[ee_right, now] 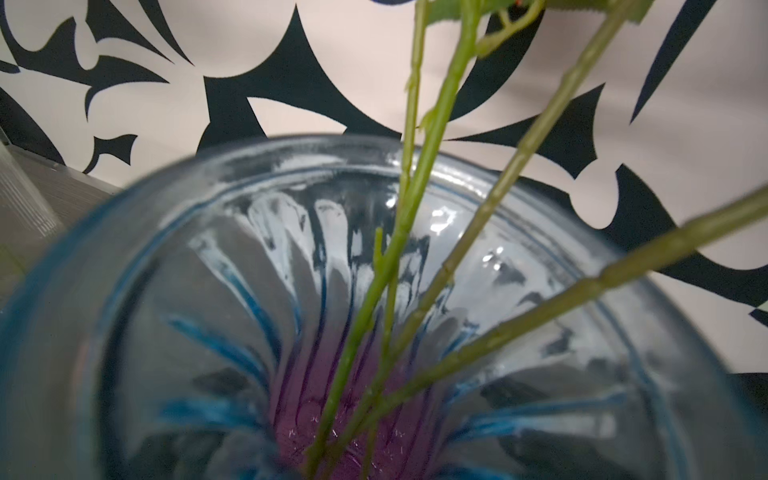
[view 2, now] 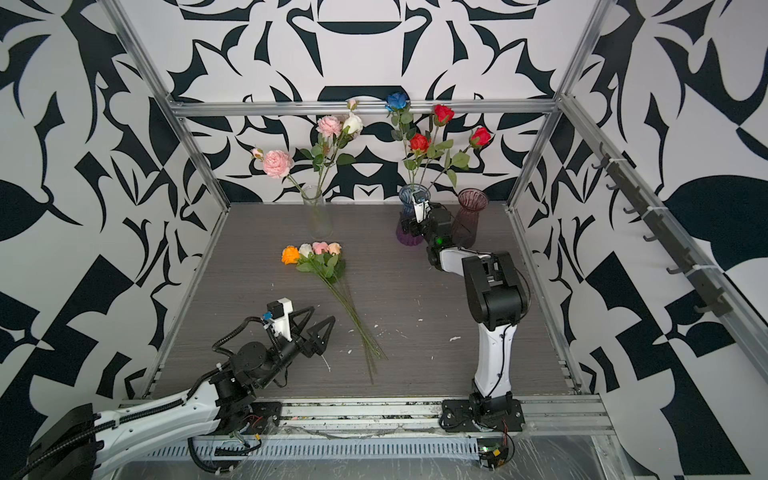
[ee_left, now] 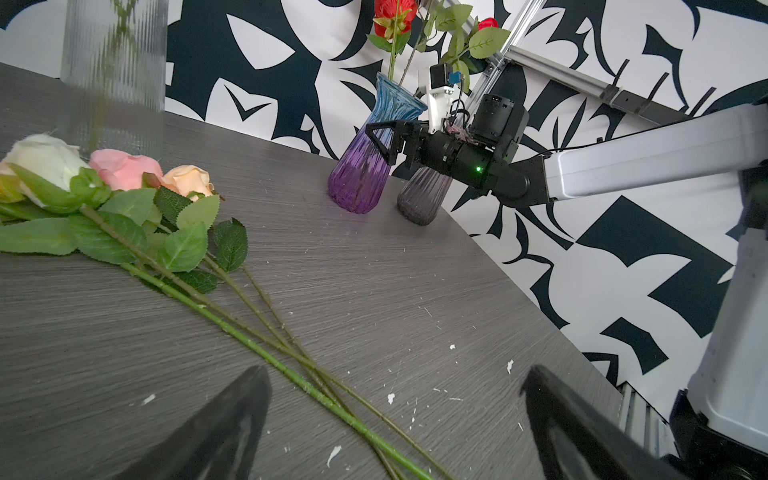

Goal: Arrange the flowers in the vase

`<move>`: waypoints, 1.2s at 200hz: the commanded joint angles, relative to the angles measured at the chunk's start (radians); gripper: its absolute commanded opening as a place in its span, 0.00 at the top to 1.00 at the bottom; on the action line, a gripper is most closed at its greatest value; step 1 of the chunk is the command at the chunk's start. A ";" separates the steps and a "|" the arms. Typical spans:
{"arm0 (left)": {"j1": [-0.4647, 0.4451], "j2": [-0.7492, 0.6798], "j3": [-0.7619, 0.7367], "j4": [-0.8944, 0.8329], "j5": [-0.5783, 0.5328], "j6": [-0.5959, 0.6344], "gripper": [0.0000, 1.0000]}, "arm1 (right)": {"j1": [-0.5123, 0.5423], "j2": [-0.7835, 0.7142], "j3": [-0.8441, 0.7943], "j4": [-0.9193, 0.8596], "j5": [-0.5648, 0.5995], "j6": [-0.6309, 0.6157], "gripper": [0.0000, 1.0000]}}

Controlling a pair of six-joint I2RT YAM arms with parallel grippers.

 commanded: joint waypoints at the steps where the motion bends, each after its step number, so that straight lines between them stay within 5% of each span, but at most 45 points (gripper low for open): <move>1: 0.004 -0.013 -0.029 0.023 0.007 0.001 0.01 | -0.004 -0.058 0.003 0.010 -0.015 -0.006 0.01; 71: 0.004 -0.058 -0.035 -0.010 0.004 -0.001 0.01 | -0.004 -0.185 -0.150 0.045 0.012 0.048 0.01; 123: 0.006 -0.118 -0.047 -0.040 -0.020 -0.007 0.01 | -0.003 -0.463 -0.396 0.034 0.031 0.132 0.01; 134: 0.006 -0.116 -0.047 -0.038 -0.022 -0.009 0.01 | -0.010 -0.549 -0.387 -0.095 0.026 0.171 0.01; 149: 0.006 -0.105 -0.049 -0.025 -0.021 -0.014 0.01 | -0.048 -0.616 -0.202 -0.559 0.022 0.257 0.07; 172: 0.007 -0.090 -0.049 -0.011 -0.027 -0.017 0.01 | -0.159 -0.595 0.050 -1.018 0.132 0.516 0.13; 206: 0.007 -0.089 -0.048 -0.008 -0.039 -0.018 0.01 | -0.325 -0.615 0.075 -1.038 -0.022 0.770 0.20; 240: 0.009 -0.095 -0.049 -0.011 -0.037 -0.016 0.01 | -0.354 -0.466 0.267 -1.190 0.023 0.875 0.24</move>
